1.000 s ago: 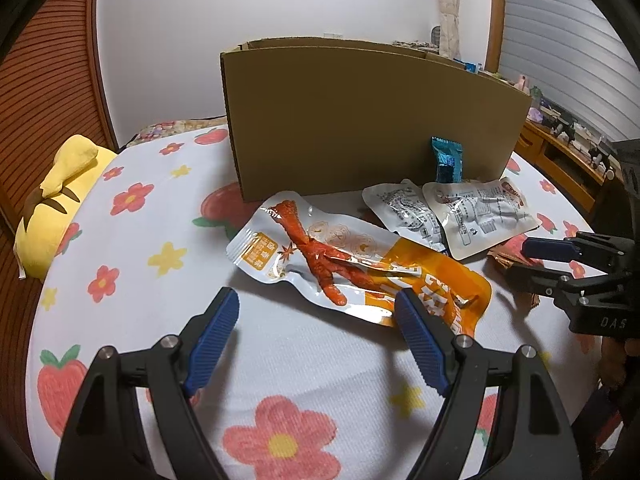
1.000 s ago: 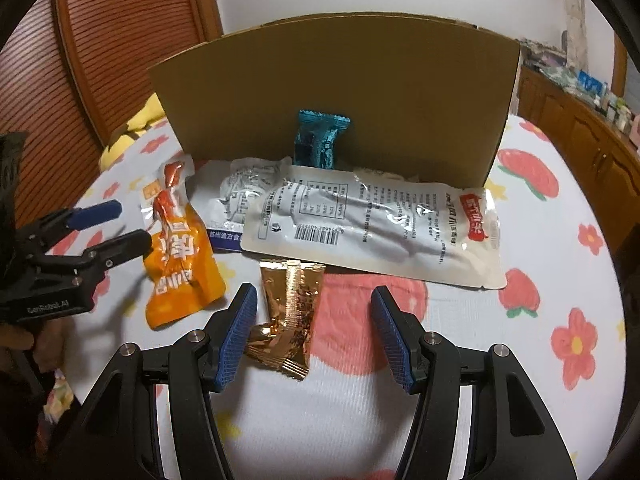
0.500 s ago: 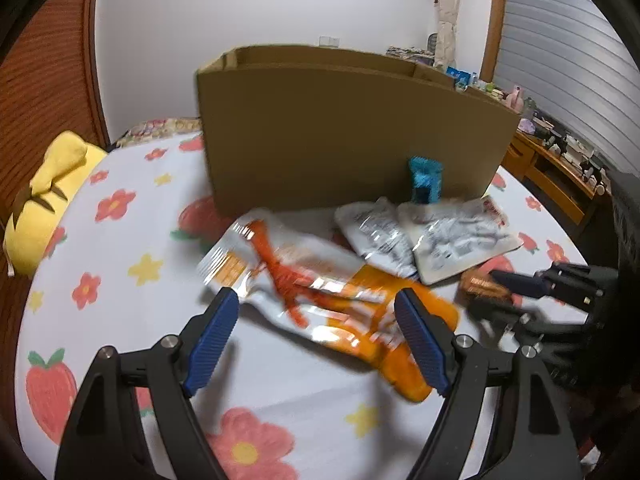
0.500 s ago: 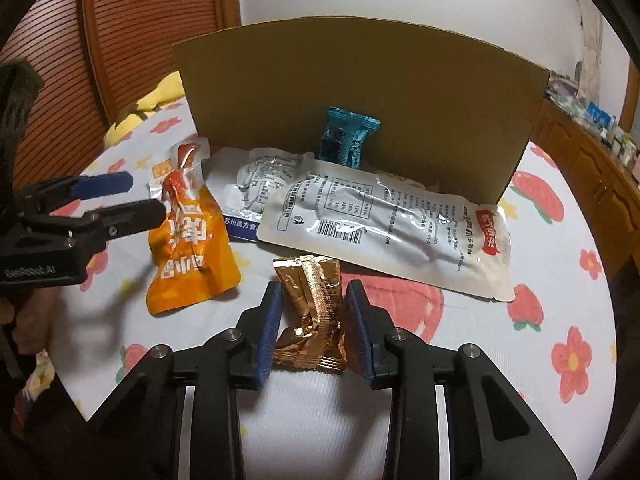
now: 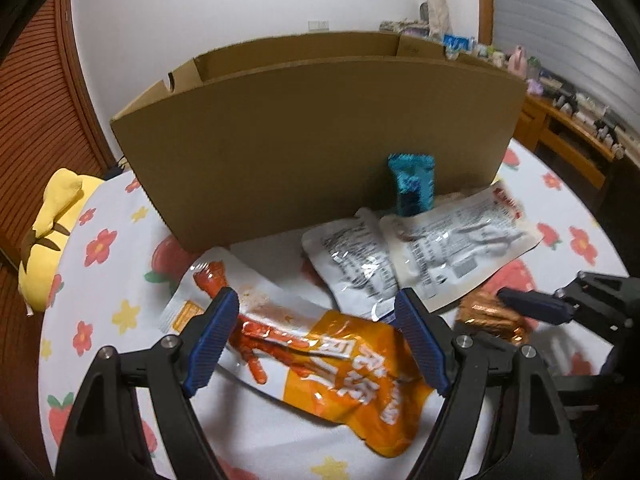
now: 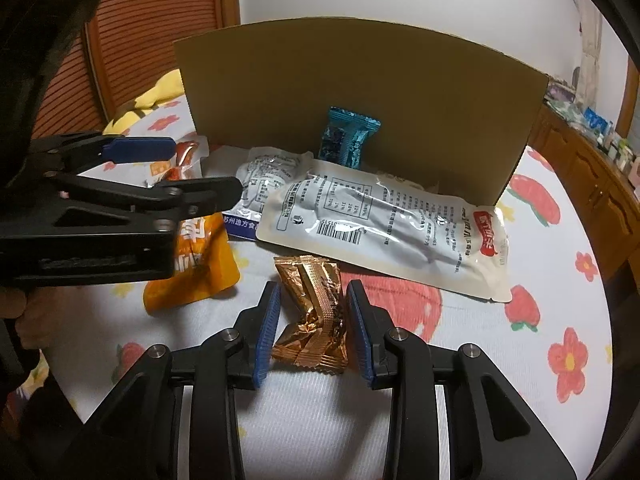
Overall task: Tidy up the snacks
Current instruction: 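Grasp the orange chicken-feet pack with left tool while right tool holds the candy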
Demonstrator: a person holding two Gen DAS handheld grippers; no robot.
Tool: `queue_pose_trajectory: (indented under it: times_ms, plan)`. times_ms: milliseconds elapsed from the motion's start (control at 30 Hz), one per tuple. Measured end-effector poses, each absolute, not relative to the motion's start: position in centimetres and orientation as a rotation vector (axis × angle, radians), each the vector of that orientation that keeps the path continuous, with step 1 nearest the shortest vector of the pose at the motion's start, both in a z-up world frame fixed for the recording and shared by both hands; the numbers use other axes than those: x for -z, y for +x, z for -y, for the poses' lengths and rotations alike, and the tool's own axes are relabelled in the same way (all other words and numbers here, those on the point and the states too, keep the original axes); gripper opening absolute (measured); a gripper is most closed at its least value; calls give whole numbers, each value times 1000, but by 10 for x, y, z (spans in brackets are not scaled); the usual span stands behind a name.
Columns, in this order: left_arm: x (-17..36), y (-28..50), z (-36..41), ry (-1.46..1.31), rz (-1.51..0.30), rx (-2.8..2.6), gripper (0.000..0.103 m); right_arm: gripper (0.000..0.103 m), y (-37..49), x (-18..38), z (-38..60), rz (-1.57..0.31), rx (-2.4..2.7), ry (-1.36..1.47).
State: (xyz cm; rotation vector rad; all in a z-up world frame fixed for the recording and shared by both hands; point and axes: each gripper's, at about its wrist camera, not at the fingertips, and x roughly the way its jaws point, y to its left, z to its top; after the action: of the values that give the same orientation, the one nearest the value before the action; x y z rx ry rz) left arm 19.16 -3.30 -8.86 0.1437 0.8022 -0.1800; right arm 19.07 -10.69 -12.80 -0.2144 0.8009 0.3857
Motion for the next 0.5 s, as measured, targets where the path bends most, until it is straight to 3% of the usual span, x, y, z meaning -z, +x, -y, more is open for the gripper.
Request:
queue_pose_trajectory:
  times_ms: [500]
  plan:
    - [94,158,-4,264,-862,190,81,33,190,129,110,-800,-392,-201]
